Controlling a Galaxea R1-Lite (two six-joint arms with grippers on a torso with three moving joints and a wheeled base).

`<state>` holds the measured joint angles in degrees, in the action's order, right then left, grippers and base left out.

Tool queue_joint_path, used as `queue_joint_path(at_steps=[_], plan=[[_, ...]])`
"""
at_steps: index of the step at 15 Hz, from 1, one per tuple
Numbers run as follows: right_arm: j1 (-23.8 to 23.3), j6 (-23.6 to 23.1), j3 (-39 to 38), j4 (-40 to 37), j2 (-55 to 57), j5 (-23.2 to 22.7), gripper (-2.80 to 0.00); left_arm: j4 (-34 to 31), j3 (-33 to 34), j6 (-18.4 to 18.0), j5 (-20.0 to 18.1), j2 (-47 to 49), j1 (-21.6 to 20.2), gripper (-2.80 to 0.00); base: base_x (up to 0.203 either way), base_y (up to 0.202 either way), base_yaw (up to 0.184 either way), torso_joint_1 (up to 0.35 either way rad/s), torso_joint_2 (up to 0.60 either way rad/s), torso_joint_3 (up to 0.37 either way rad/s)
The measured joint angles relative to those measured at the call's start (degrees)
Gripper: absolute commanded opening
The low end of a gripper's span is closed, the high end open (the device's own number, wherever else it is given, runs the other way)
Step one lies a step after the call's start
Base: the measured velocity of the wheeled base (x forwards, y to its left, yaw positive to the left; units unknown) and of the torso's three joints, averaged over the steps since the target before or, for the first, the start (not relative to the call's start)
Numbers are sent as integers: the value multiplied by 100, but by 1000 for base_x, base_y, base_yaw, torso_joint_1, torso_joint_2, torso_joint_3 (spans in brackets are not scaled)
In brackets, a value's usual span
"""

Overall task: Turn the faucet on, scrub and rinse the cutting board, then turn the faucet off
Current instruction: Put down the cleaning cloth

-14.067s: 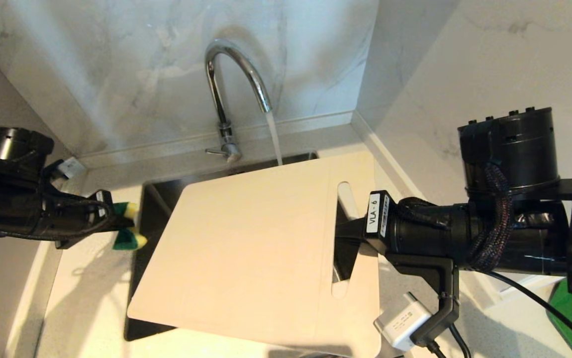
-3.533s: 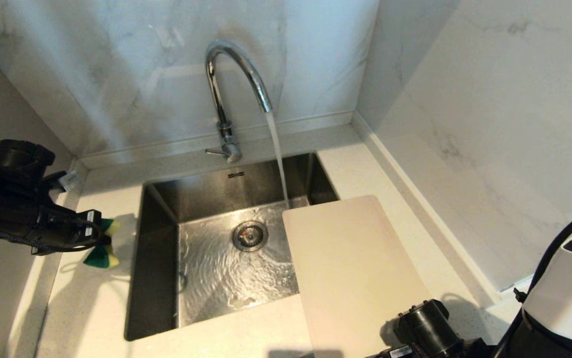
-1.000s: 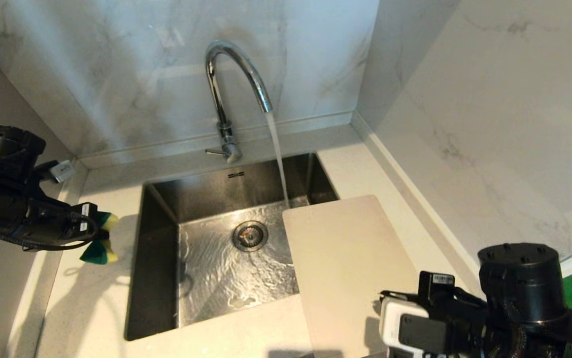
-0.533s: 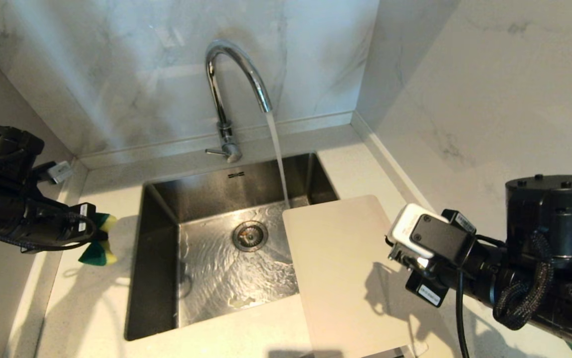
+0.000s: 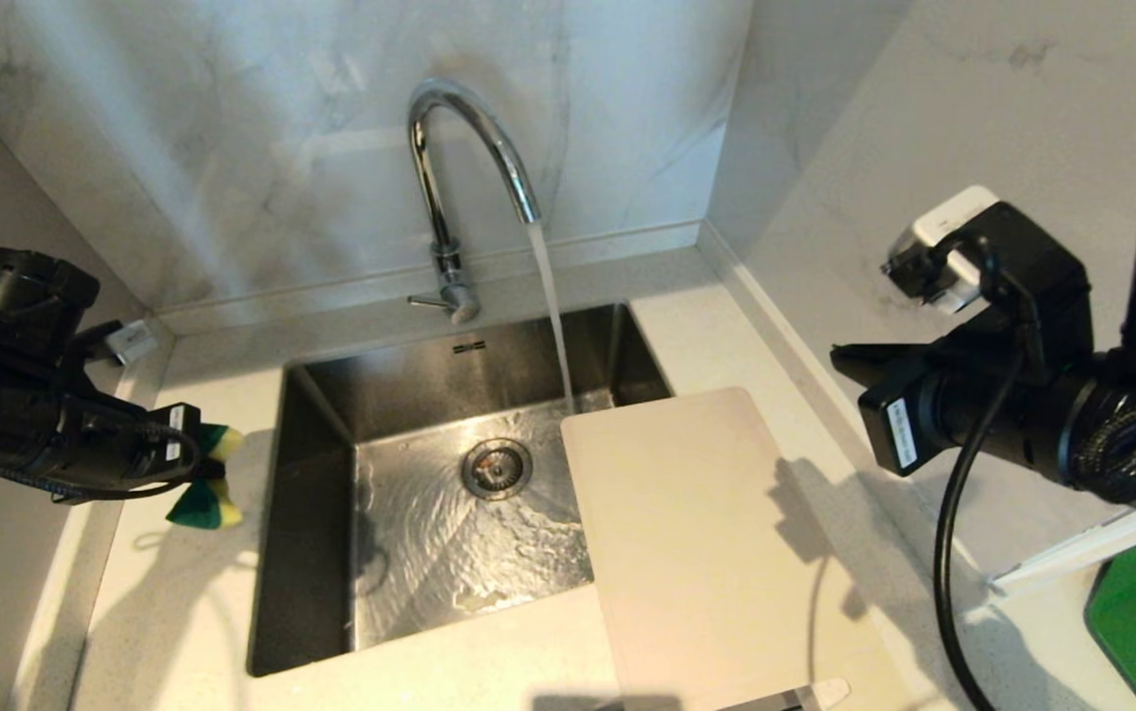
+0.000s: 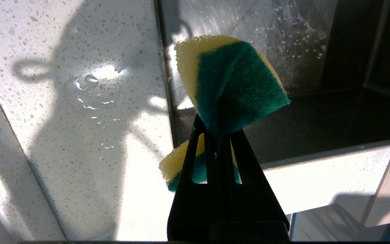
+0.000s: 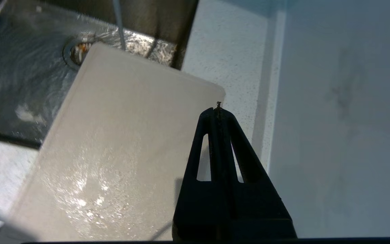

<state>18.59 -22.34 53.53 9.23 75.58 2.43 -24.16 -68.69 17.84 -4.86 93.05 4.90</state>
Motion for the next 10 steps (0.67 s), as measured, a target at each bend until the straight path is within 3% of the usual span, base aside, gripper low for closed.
queue_joint_path(at_steps=[5,10], plan=[[-193,1072,919,-1321,-498,60,-280,-8,14,8,7,9,9,-280,0,0,0,0,0,0],[-421,1168,909,-1899,-1235,551,-280,-11,20,214,13,-14,55,-280,0,0,0,0,0,0]])
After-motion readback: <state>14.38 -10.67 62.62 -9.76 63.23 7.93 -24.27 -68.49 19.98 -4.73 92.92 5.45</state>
